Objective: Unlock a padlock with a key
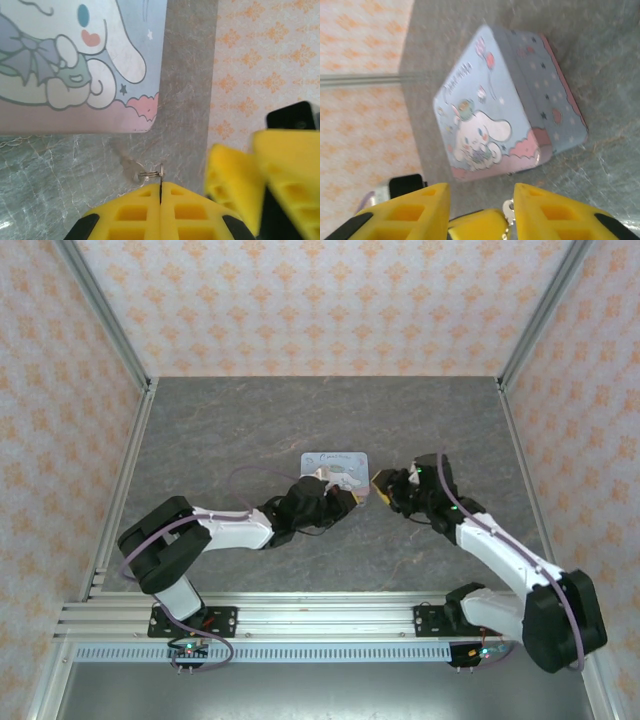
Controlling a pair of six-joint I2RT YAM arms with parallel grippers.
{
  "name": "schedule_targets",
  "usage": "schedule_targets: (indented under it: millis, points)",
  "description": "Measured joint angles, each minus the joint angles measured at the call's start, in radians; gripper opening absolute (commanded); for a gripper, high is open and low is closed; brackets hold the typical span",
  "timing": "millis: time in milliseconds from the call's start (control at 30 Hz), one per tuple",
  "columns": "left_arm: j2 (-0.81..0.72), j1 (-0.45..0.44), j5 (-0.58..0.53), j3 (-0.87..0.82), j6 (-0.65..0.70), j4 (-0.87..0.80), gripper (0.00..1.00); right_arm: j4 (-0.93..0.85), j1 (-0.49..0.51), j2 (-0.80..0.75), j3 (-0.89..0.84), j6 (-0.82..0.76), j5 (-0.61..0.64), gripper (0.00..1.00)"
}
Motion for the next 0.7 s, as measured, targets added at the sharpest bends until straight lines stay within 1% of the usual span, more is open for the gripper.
schedule_targets:
  millis: [133, 400, 700]
  points:
    - [-0.051, 0.038, 0.065, 0.032, 0.068, -0.049, 0.0, 0.003, -0.047, -0.03, 0.0, -0.006, -0.039, 0.39]
    - [-0.137, 0.127, 0.251, 0.154, 0.251, -0.173, 0.0, 0.09, -0.078, -0.015, 0.011, -0.045, -0.15, 0.42]
    - [-0.148, 0.219, 0.467, 0.266, 0.451, -0.338, 0.0, 0.198, -0.091, 0.052, 0.074, -0.138, -0.283, 0.42]
